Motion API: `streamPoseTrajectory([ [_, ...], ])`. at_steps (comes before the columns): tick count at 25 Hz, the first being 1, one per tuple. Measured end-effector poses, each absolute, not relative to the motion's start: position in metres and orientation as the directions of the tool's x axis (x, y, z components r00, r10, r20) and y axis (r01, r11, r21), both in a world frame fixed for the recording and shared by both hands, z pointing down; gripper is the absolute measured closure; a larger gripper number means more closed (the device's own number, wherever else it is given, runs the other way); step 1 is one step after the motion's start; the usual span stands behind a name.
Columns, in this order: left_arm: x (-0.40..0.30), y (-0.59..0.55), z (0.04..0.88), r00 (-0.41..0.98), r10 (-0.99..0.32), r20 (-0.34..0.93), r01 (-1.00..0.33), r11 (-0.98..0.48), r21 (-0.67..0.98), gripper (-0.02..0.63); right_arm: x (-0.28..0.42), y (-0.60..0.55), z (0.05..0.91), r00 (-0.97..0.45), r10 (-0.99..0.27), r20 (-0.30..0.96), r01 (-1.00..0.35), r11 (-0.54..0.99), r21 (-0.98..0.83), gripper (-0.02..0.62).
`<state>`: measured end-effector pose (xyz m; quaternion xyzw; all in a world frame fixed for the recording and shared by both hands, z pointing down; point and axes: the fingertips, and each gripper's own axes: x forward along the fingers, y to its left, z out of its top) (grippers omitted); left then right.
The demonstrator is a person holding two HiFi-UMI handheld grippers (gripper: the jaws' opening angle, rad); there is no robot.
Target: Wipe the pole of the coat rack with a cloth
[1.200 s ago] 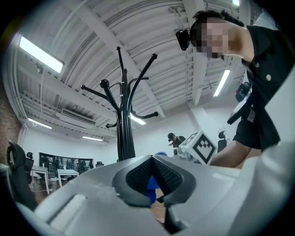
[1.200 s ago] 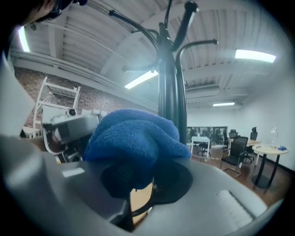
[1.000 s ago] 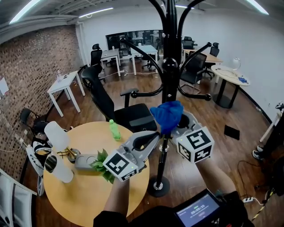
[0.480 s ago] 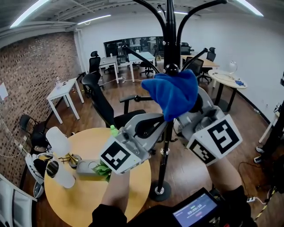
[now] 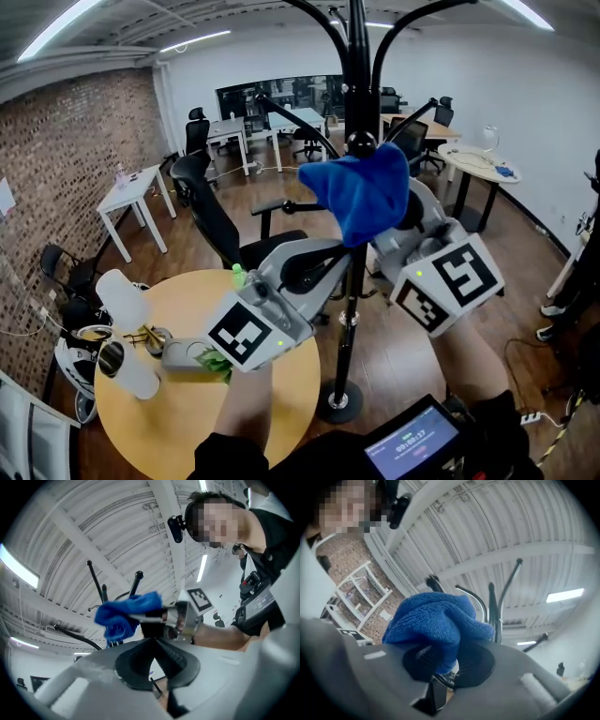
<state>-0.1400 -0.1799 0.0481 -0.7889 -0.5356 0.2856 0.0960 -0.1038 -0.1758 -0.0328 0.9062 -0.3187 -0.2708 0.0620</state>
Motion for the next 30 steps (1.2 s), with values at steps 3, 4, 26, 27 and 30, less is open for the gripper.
streamPoseTrajectory([
  [3, -0.132, -0.182, 0.059, 0.277, 0.895, -0.349, 0.796, -0.418, -0.439, 0.601, -0.044, -0.159, 0.007, 0.745, -0.57, -0.346, -0.543, -0.82, 0.18, 0.541],
  [4, -0.13, -0.182, 0.065, 0.279, 0.896, -0.346, 0.802, -0.416, -0.43, 0.601, -0.035, -0.157, 0.023, 0.759, -0.57, -0.316, -0.549, -0.82, 0.161, 0.541],
  [26, -0.088, -0.192, 0.249, 0.431, 0.888, -0.159, 0.881, -0.452, -0.139, 0.601, -0.022, -0.152, 0.309, 0.765, -0.614, 0.196, -0.621, -0.783, -0.031, 0.541],
  [27, -0.089, -0.192, 0.253, 0.432, 0.889, -0.152, 0.883, -0.451, -0.129, 0.601, -0.022, -0.153, 0.325, 0.758, -0.606, 0.244, -0.619, -0.785, -0.027, 0.541],
  [30, -0.094, -0.192, 0.263, 0.442, 0.888, -0.127, 0.882, -0.456, -0.117, 0.601, -0.027, -0.155, 0.358, 0.729, -0.595, 0.339, -0.623, -0.782, -0.033, 0.541],
])
